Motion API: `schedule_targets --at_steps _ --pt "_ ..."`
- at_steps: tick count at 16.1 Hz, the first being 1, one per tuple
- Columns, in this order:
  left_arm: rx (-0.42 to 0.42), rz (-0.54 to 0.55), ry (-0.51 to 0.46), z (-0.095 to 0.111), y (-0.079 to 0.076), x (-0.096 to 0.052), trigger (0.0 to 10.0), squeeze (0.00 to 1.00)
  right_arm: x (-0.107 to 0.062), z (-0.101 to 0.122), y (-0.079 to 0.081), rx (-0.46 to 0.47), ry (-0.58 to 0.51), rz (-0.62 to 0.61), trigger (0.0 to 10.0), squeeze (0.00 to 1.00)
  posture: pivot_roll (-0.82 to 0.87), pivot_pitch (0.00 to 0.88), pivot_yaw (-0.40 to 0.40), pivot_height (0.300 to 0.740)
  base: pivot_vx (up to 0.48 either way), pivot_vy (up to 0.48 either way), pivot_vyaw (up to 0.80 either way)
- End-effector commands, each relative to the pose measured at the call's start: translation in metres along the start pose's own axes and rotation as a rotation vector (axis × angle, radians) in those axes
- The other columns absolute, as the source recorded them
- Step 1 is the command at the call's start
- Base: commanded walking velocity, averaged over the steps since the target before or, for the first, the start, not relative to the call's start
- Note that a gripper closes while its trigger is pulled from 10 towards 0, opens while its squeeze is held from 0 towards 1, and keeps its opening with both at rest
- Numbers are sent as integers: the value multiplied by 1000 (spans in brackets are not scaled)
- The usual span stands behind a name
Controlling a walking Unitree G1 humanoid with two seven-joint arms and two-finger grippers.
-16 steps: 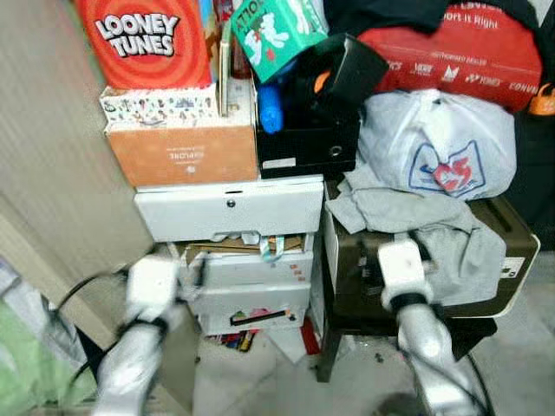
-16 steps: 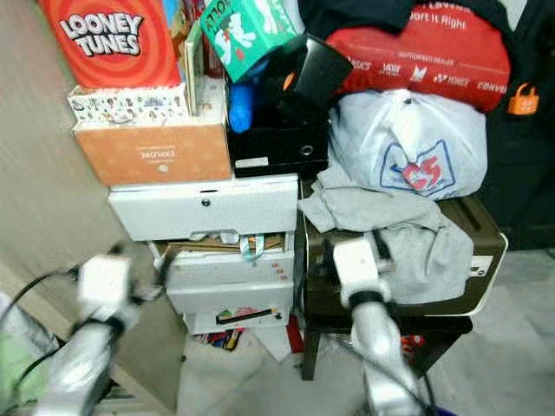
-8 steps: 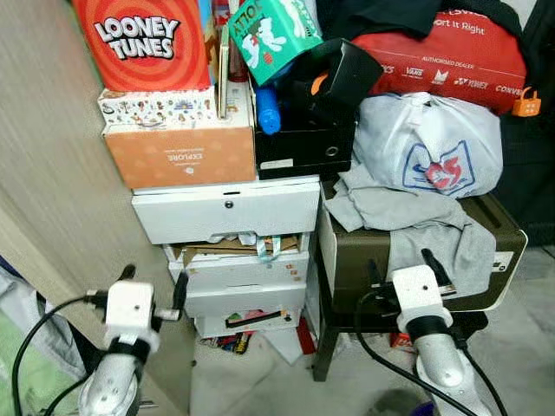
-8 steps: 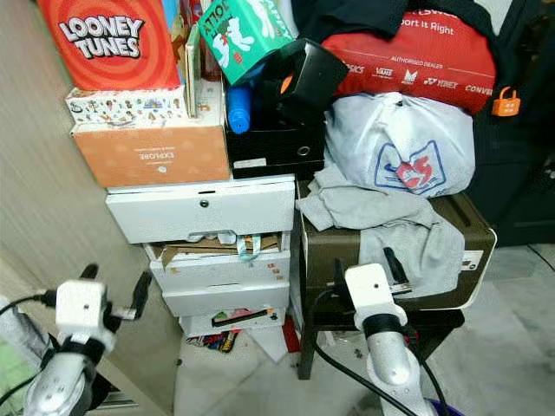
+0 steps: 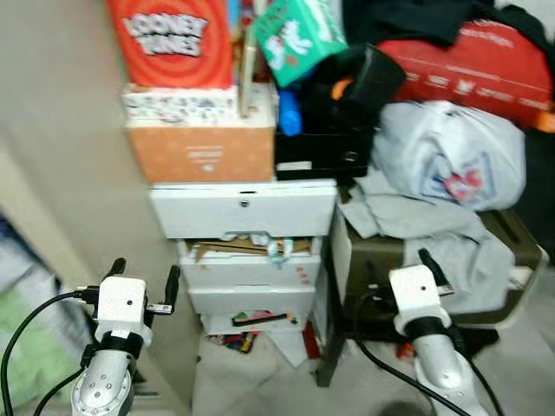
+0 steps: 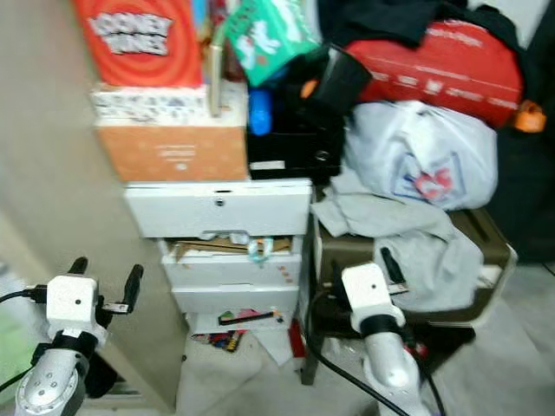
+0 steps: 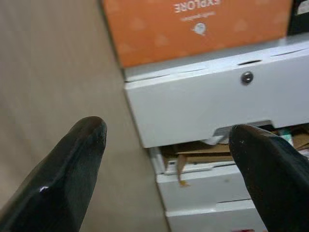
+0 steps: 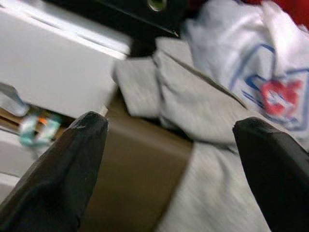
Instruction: Clean up the room
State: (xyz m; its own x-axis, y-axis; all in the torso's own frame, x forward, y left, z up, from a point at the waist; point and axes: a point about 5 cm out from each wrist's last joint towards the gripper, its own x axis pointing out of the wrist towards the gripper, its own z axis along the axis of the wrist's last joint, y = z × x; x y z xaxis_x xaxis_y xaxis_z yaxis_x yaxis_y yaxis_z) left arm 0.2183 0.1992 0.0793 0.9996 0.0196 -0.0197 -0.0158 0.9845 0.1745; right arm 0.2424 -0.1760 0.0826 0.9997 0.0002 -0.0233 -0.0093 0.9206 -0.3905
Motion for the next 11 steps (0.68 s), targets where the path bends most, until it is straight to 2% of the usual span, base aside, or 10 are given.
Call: schedule_targets --at_steps 1,3,6,8,11 --pt "9 -11 -7 3 -3 1 10000 0 0 0 -2 2 2 -2 10000 0 9 0 23 740 0 0 800" --pt "20 -37 -14 4 -6 1 10000 0 0 0 -2 4 8 -6 10000 0 8 0 24 740 0 0 800" --pt "26 -28 3 1 -3 1 10000 0 0 -3 -2 3 16 -9 10000 0 11 0 25 740 0 0 635" --pt "29 -35 38 -7 -2 1 10000 0 3 -8 -8 2 42 -32 10000 0 13 0 25 740 0 0 0" --pt "25 -36 78 -16 0 2 10000 0 3 -16 -7 14 76 -34 10000 0 11 0 24 740 0 0 0"
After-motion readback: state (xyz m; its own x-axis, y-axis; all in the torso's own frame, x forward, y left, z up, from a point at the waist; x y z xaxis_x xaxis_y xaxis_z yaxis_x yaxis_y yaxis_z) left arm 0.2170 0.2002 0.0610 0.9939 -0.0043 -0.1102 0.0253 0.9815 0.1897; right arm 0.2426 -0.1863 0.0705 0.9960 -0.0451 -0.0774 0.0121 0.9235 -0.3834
